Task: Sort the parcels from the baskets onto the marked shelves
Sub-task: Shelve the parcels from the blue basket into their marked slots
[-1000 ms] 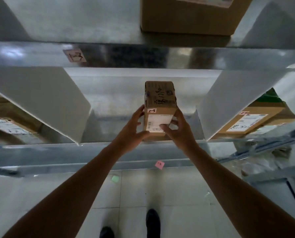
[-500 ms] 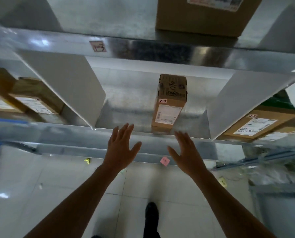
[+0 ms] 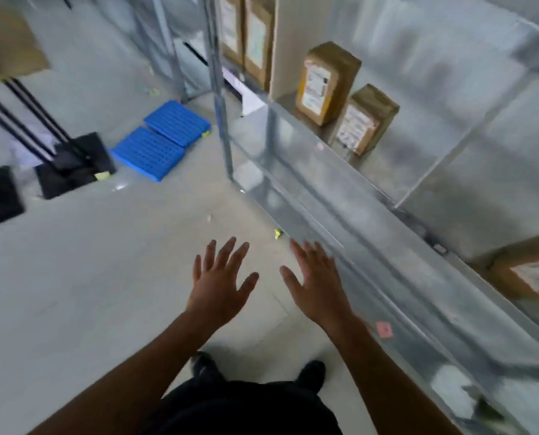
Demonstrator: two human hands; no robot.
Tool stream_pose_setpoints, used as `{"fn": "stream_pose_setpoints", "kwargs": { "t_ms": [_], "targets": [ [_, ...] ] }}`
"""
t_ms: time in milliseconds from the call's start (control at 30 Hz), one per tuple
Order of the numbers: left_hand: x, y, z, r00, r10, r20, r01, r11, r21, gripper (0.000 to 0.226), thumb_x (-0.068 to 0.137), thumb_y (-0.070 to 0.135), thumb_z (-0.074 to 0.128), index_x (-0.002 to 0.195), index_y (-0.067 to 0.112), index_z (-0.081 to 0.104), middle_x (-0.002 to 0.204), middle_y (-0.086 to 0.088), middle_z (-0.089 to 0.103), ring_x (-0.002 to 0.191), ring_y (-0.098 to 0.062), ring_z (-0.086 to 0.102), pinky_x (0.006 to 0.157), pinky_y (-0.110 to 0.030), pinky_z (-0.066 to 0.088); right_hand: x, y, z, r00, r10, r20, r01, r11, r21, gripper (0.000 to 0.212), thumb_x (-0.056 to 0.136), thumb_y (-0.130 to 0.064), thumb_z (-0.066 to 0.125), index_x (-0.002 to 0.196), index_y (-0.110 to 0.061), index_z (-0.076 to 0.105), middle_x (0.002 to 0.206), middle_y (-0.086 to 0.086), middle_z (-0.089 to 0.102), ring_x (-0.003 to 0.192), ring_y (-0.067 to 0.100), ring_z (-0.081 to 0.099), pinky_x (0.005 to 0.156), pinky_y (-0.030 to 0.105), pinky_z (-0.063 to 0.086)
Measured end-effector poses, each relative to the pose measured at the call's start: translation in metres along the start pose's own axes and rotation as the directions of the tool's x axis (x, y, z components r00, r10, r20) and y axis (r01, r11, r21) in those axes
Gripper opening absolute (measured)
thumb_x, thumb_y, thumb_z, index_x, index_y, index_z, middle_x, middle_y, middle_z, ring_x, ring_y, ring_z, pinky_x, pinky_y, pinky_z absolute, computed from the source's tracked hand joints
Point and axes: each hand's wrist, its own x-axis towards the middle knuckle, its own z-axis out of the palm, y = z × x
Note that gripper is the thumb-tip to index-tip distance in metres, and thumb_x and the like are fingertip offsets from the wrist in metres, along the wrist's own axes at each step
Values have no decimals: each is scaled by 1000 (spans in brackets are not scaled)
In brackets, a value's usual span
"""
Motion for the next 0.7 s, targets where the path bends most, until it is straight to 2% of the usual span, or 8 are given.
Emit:
{"fn": "stream_pose_setpoints", "kwargs": {
  "t_ms": [133, 233, 367, 433, 567, 700],
  "targets": [
    [-26, -101, -47, 980, -183, -83, 179, 983, -52, 71, 98, 70, 24, 161, 40, 12, 172, 8, 3, 158, -26, -12, 126, -54, -5, 44, -111, 50, 984, -144, 101, 145, 989, -4, 65, 106, -61, 28, 165, -37, 12, 174, -2, 12, 162, 19, -2, 128, 44, -4],
    [-41, -161, -81, 934, -330, -141, 314, 942, -120, 69, 100, 67, 28, 162, 40, 12, 172, 9, 2, 158, -26, -14, 127, -54, -4, 69, -183, 74, 956, -238, 172, 240, 971, 11, 66, 105, -61, 29, 165, -38, 13, 174, -2, 14, 161, 19, 0, 129, 45, -1],
    [-49, -226, -117, 848, -486, -214, 436, 867, -243, 69, 99, 68, 29, 161, 41, 15, 172, 11, 3, 157, -25, -14, 126, -57, -3, 103, -261, 95, 907, -338, 252, 339, 940, 39, 76, 95, -74, 13, 164, -42, 13, 174, -6, 15, 161, 16, 2, 131, 47, 4],
    [-44, -257, -130, 806, -540, -244, 481, 837, -263, 68, 100, 67, 29, 161, 40, 17, 172, 10, 5, 157, -25, -14, 125, -57, -5, 129, -292, 105, 882, -380, 278, 387, 922, 33, 79, 92, -75, 10, 163, -42, 15, 173, -6, 16, 161, 16, 4, 131, 47, 6],
    [-21, -324, -158, 719, -618, -318, 555, 786, -273, 65, 102, 65, 32, 160, 39, 21, 171, 9, 9, 158, -24, -12, 123, -52, -11, 195, -349, 128, 832, -462, 306, 485, 875, 1, 73, 98, -66, 22, 164, -36, 21, 172, 0, 22, 161, 22, 9, 130, 49, 7],
    [12, -394, -201, 662, -680, -314, 629, 732, -260, 65, 101, 66, 30, 160, 39, 21, 171, 10, 11, 158, -25, -11, 125, -54, -9, 274, -413, 155, 781, -524, 341, 553, 833, 15, 71, 101, -65, 21, 165, -34, 20, 173, 3, 21, 161, 23, 7, 130, 49, 6]
  ]
}}
